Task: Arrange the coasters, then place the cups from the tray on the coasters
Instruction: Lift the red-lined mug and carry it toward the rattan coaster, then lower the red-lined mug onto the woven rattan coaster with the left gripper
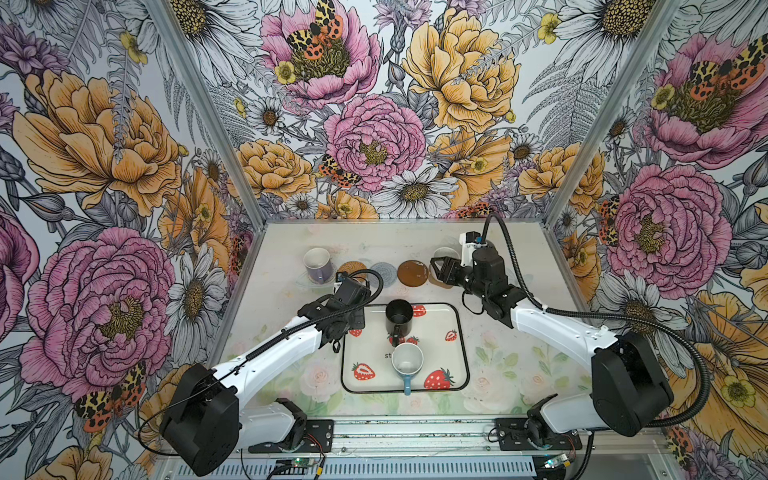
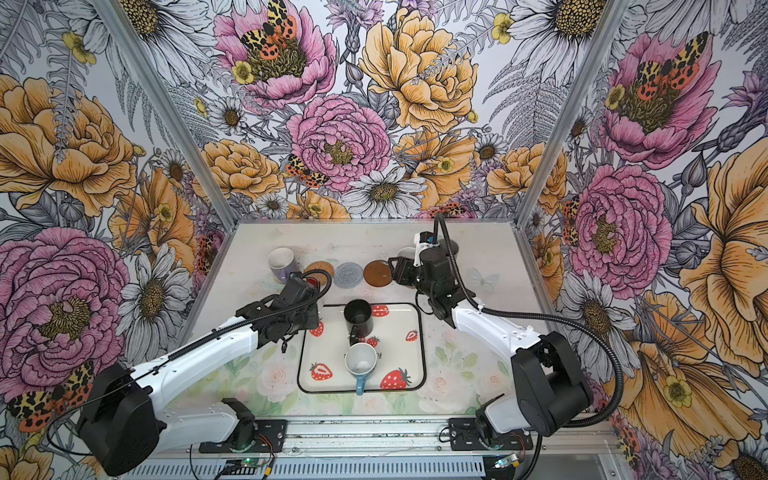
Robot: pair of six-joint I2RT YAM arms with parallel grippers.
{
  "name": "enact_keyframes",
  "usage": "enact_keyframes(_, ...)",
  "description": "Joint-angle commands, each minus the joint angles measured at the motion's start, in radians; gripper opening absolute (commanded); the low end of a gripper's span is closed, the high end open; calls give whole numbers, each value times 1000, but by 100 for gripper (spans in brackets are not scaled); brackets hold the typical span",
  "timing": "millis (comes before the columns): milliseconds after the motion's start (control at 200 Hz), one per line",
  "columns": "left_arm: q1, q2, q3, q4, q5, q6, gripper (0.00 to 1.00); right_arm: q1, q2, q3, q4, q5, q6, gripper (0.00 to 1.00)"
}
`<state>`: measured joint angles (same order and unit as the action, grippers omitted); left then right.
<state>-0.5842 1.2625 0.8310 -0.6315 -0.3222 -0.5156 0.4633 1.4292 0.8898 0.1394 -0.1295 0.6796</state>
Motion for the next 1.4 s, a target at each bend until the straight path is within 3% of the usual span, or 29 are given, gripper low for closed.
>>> enact_keyframes(0, 33, 11, 68, 105, 9, 53, 0, -12, -16, 18, 9, -5, -23, 60)
enact_keyframes(706, 184, 319, 314, 259, 87, 99, 0, -37, 23, 32, -11, -22, -41, 61)
enact_keyframes(1396, 229, 521, 433, 266, 106, 102, 0, -66, 77, 43, -9, -53, -44, 60)
